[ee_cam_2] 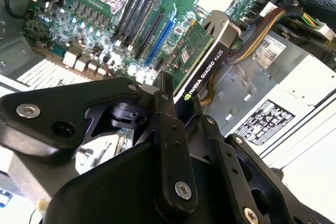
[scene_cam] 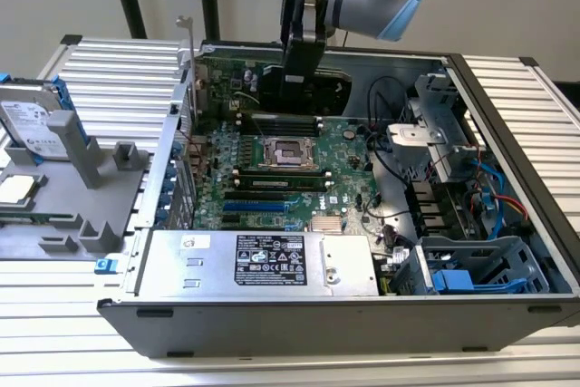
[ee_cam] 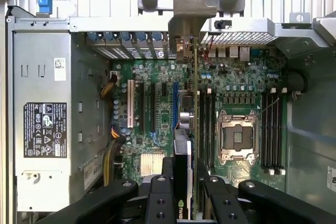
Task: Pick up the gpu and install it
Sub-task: 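Insert the gpu into the slot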
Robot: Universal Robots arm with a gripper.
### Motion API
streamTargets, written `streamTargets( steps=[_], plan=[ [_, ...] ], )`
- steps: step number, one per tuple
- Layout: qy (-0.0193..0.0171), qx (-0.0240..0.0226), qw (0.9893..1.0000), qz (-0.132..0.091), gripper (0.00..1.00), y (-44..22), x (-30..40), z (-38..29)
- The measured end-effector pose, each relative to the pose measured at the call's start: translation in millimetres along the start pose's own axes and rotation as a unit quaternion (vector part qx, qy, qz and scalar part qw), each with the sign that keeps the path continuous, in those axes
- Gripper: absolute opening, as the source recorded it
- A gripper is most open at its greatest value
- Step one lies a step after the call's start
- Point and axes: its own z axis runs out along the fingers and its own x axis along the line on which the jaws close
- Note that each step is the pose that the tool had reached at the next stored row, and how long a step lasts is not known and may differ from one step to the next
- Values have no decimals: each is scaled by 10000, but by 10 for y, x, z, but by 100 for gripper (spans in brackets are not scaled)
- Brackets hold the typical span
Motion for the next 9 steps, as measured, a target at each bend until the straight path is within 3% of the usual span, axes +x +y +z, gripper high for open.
streamTargets(
  steps=[3,5,9],
  plan=[
    [0,7,10000,-3,0,-1,0,3],
    [0,37,10000,-14,0,-1,-1,11],
    [-1,168,9999,-37,0,-2,0,38]
  ],
)
